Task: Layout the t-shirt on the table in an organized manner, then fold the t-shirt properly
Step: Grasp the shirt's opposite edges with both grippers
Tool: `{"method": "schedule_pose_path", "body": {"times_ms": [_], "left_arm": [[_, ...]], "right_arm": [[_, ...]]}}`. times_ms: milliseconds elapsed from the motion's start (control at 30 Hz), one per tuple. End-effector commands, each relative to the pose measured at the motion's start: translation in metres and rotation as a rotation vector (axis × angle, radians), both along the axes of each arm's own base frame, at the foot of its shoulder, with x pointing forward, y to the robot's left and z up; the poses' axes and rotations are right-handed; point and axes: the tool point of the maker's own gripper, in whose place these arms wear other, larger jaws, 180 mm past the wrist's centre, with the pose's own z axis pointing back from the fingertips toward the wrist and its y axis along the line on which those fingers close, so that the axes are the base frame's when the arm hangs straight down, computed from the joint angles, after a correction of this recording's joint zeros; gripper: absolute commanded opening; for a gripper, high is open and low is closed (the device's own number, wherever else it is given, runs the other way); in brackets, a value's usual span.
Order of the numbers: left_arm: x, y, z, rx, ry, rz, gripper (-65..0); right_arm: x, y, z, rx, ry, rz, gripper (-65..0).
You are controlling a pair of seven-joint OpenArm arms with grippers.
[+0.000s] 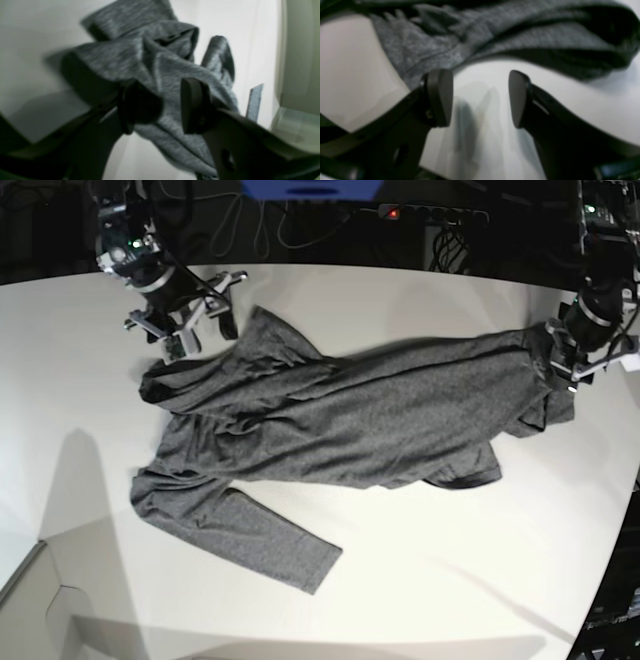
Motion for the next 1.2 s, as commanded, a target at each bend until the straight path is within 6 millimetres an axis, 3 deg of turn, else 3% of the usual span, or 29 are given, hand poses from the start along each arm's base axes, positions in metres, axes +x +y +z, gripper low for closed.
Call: {"method": "schedule_pose_path", "body": {"times_ms": [0, 100, 200, 433, 700, 867, 967, 1067, 1167], "left_arm": [[0.007, -0.006, 0.011, -0.053, -0.024, -0.018, -36.7], [0.025, -0.023, 0.028, -0.071, -0.109, -0.101, -34.3], [0.028, -0.033, 0.033, -0.086, -0.137, -0.142, -33.5], [0.016, -0.05, 0.017, -0.119, -0.091, -0.173, -33.4], [-0.005, -0.056, 0.014, -0.122, -0.061, -0.184, -33.4], [-0.019, -0.041, 0.017, -0.098, -0.049, -0.147, -33.4], [-0.021, -0.026, 0.02, -0.074, -0.052, -0.119, -33.4], [-0.022, -0.014, 0.018, -0.064, -0.049, -0.086, -33.4], [-0.02, -0.005, 0.005, -0.077, -0.026, -0.054, -33.4]], "right_arm": [[0.005, -0.003, 0.009, -0.004, -0.039, 0.003, -29.5], [0.008, -0.011, 0.011, -0.026, -0.047, 0.009, -29.5], [0.007, -0.019, 0.011, -0.053, -0.048, 0.023, -29.3], [0.007, -0.028, 0.012, -0.085, -0.048, 0.041, -29.4], [0.006, -0.034, 0.012, -0.11, -0.046, 0.066, -29.5], [0.004, -0.03, 0.012, -0.103, -0.044, 0.096, -29.1], [0.0, -0.01, 0.023, -0.062, -0.069, 0.157, -28.3], [0.001, 0.006, 0.04, -0.024, -0.112, 0.168, -20.3], [0.002, 0.011, 0.043, -0.011, -0.122, 0.164, -13.9]]}}
